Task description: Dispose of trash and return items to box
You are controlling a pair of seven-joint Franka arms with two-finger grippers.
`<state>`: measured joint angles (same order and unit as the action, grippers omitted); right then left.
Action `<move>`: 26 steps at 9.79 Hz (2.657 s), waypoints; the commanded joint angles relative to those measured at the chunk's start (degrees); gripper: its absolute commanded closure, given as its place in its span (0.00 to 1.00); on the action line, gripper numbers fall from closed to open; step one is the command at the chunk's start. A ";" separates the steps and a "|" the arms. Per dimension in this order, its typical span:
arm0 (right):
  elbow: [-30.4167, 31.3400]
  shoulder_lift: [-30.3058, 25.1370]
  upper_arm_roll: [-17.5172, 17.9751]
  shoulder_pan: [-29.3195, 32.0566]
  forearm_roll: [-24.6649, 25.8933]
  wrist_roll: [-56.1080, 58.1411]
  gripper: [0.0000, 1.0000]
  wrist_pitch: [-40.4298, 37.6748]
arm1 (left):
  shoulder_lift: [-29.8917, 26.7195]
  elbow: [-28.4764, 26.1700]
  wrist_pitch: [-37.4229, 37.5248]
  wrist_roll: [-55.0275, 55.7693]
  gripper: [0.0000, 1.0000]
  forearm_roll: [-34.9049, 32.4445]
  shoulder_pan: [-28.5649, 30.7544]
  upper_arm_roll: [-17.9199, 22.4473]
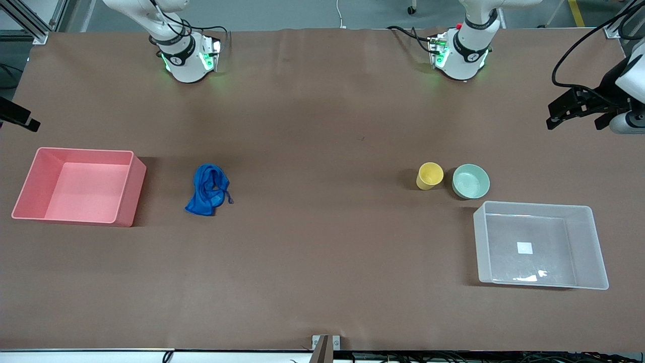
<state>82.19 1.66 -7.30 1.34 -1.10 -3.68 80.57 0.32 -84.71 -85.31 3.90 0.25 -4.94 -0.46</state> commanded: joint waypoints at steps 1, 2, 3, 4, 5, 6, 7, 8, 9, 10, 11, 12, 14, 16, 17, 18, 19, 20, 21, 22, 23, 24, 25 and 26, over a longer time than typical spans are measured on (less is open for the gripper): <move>0.25 -0.43 -0.08 0.24 -1.01 0.69 0.00 -0.33 | -0.15 -1.69 0.58 -0.99 0.00 0.89 0.36 0.19; 0.25 -0.51 -0.08 0.24 -1.01 0.69 0.00 -0.41 | -0.06 -1.51 0.58 -1.17 0.00 0.89 0.45 0.19; 0.17 -0.43 -0.08 0.24 -1.01 0.69 0.00 -0.41 | -0.05 -1.51 0.41 -1.35 0.00 0.89 0.46 0.11; 0.25 -0.51 -0.08 0.24 -1.01 0.69 0.00 -0.33 | 0.03 -1.60 0.40 -1.00 0.00 1.41 0.46 0.11; 0.25 -0.51 -0.08 -0.02 -0.84 0.69 0.00 -0.50 | -0.05 -1.86 0.32 -1.17 0.02 2.38 0.46 0.19; 0.86 -0.43 0.09 -0.37 -0.66 0.69 0.00 -1.46 | -0.05 -2.03 -0.12 -1.17 0.03 2.21 0.46 0.19; 2.70 -0.34 1.22 -1.86 -0.57 0.52 0.00 -0.51 | -0.05 -2.38 -0.12 -0.30 0.03 2.38 0.46 0.19; 5.24 0.62 4.19 -2.31 -0.48 -0.27 0.00 2.63 | -0.40 -4.30 -0.30 -1.34 0.03 2.39 0.54 0.19; 9.88 1.33 7.18 -2.22 -0.31 -1.32 0.00 8.58 | -0.58 -6.58 -1.87 -1.35 0.03 2.21 0.54 0.19; 15.49 1.77 9.04 -2.31 -0.31 -4.90 0.00 15.08 | -0.67 -10.61 -4.93 -1.35 0.03 1.95 0.54 0.19; 21.03 2.47 11.67 -2.40 -0.22 -6.67 0.00 22.54 | -1.28 -14.65 -8.18 -1.44 0.03 1.95 0.54 0.19; 26.13 5.09 12.39 -2.66 -0.22 -7.39 0.00 30.18 | -2.16 -20.00 -13.00 -1.52 0.01 1.86 0.54 0.19; 36.23 8.96 12.40 -3.71 0.13 -7.48 0.00 46.08 | -2.87 -30.81 -23.01 -2.31 0.00 1.68 1.41 0.46; 45.04 14.83 12.40 -4.24 0.13 -7.39 0.00 63.84 | -2.34 -40.57 -34.78 -6.26 0.00 1.68 2.21 1.15; 45.25 17.83 12.48 -5.11 0.13 -7.39 0.00 67.05 | -1.64 -45.84 -44.06 -6.36 0.00 1.68 2.21 1.51; 45.08 20.73 12.48 -6.51 0.13 -7.48 0.00 68.22 | 0.80 -50.59 -53.90 -6.53 0.00 1.68 2.21 2.64; 45.25 22.06 12.48 -6.62 0.13 -7.48 0.00 69.53 | 4.39 -52.03 -59.57 -6.97 0.00 1.68 2.21 2.74; 45.43 22.25 12.48 -6.62 0.13 -7.39 0.11 69.81 | 7.30 -52.22 -61.63 -6.97 0.00 1.68 2.13 2.66; 45.34 22.25 12.48 -6.79 0.13 -7.39 0.44 69.81 | 9.07 -53.01 -63.47 -7.06 0.00 1.68 2.13 2.66; 45.34 22.25 12.48 -6.79 0.13 -7.57 0.69 69.90 | 11.00 -54.23 -66.80 -7.06 0.00 1.68 2.21 2.66; 45.34 22.25 12.48 -6.36 0.05 -9.92 0.93 69.46 | 12.59 -55.46 -69.96 -7.06 0.00 1.68 2.21 2.74; 45.08 22.25 12.57 -6.87 0.05 -14.81 0.99 69.28 | 13.91 -55.65 -71.39 -7.06 0.00 1.68 2.21 2.74; 44.38 21.82 13.62 -7.23 0.05 -16.69 0.99 68.67 | 15.22 -55.56 -71.66 -7.06 0.02 1.68 2.21 2.66; 42.98 20.94 13.80 -7.14 0.05 -16.80 0.99 64.58 | 16.11 -55.56 -72.71 -7.06 0.14 1.68 2.21 2.66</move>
<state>125.99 24.39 5.99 -5.54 -1.13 -18.12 148.70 13.97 -139.68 -155.80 -2.28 1.76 -2.74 2.14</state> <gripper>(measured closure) 0.771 0.031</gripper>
